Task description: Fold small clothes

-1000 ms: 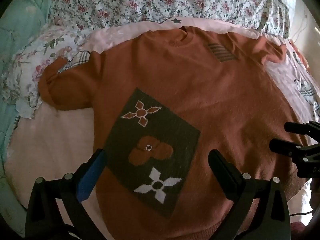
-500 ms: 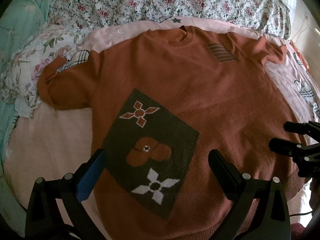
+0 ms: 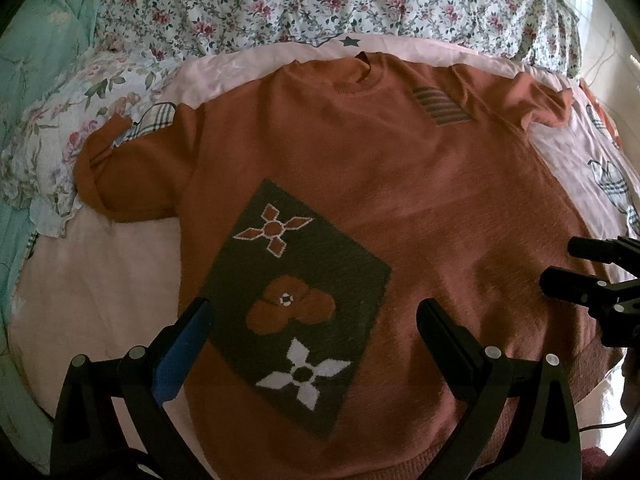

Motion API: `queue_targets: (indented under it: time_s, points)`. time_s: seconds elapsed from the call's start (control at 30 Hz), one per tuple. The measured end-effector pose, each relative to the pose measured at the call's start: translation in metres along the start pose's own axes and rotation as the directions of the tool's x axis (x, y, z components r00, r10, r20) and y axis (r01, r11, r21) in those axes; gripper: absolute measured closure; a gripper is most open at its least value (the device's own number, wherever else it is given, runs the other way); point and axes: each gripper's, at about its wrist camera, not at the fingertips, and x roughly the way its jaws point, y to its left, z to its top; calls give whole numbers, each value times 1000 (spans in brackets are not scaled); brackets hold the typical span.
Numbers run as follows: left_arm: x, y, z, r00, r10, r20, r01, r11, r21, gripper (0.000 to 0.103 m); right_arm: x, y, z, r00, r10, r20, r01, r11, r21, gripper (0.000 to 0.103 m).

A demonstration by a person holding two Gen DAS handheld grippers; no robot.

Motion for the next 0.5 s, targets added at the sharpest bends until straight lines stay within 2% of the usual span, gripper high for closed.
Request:
queue_targets:
  time_s: [0.13,0.2,0.37,0.5]
  points:
    - [0,-1,1,1000,0,6,0,1000,-1,2,0,-1,1,1000,-14,-4,14,1000,-5,17]
    - [0,-2,1,1000,2,16,-2,1000,-1,2,0,-2,2,1000,15,-5,-15,1000,11,17]
    - [0,-5,2,1000,0,21,0,1000,-3,2,1,-3,3,1000,1,-5,-1,1000,5,17]
    - [1,-5,5,1000,-2,16,2,1000,-8,2,0,-7,3,1000,26,-16,-25,999,28,17]
